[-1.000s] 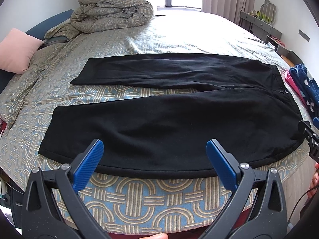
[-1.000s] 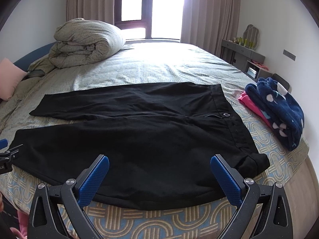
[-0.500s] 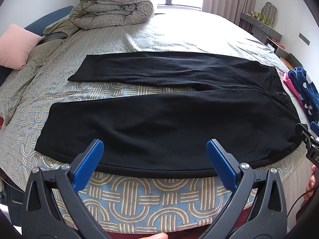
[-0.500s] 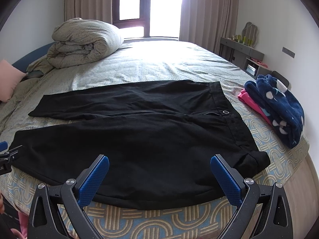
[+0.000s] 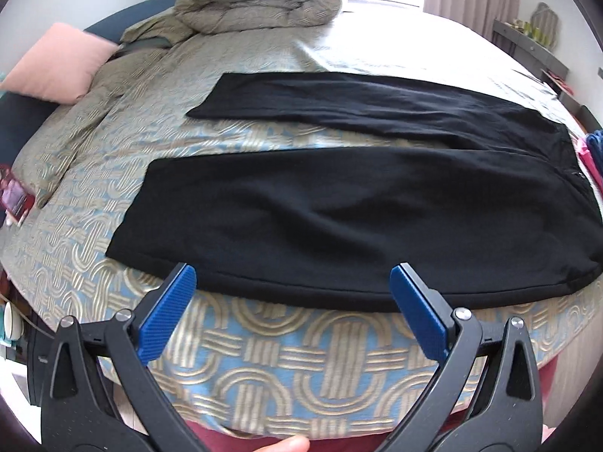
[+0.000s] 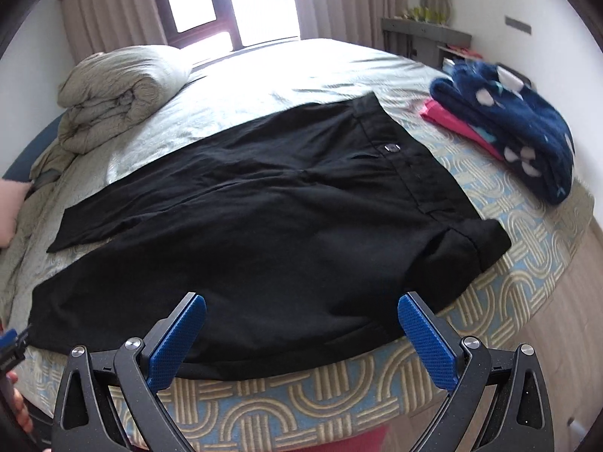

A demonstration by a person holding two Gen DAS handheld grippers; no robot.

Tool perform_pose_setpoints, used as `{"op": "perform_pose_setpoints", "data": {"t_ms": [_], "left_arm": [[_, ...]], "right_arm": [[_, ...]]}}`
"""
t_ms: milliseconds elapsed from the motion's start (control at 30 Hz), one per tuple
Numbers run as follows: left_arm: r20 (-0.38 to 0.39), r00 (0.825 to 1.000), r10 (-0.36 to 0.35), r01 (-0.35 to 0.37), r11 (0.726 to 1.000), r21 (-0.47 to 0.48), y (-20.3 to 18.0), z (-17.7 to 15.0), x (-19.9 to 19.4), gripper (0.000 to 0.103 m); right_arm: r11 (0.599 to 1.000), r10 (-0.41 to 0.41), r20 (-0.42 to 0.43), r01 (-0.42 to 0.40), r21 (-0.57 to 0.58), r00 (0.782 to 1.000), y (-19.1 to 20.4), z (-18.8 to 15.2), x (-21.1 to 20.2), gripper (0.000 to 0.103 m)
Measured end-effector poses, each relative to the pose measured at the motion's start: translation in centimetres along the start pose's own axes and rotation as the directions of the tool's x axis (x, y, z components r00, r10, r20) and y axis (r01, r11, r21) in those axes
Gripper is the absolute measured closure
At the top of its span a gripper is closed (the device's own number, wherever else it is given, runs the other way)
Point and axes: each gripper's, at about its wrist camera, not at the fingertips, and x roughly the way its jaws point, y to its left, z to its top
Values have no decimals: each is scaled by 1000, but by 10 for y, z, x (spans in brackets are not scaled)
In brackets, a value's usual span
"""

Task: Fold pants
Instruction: 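Move the left gripper down to the hem of the pants leg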

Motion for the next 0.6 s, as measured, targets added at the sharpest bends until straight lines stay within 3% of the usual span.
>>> {"op": "perform_pose_setpoints", "data": {"t_ms": [67, 233, 333, 467, 600], "left_arm": [[-30, 999, 12, -14, 999, -50, 16, -3, 7, 0], [-76, 996, 44, -52, 992, -115, 38, -10, 19, 0], [-101, 995, 19, -34, 989, -142, 45, -13, 23, 0], [-135, 991, -21, -4, 982, -186, 58, -14, 28, 0], [-170, 983, -65, 12, 956, -293, 81, -20, 36, 0]], "right_arm": [[992, 13, -26, -9, 125, 1000, -32, 1, 2, 0], [918, 11, -51, 10, 397, 999, -107, -6, 2, 3], [881, 2, -57, 25, 473, 998, -127, -10, 4, 4], [854, 76, -47, -41, 519, 996, -134, -12, 16, 5], [838, 86, -60, -40, 544, 994, -132, -13, 31, 5]]}}
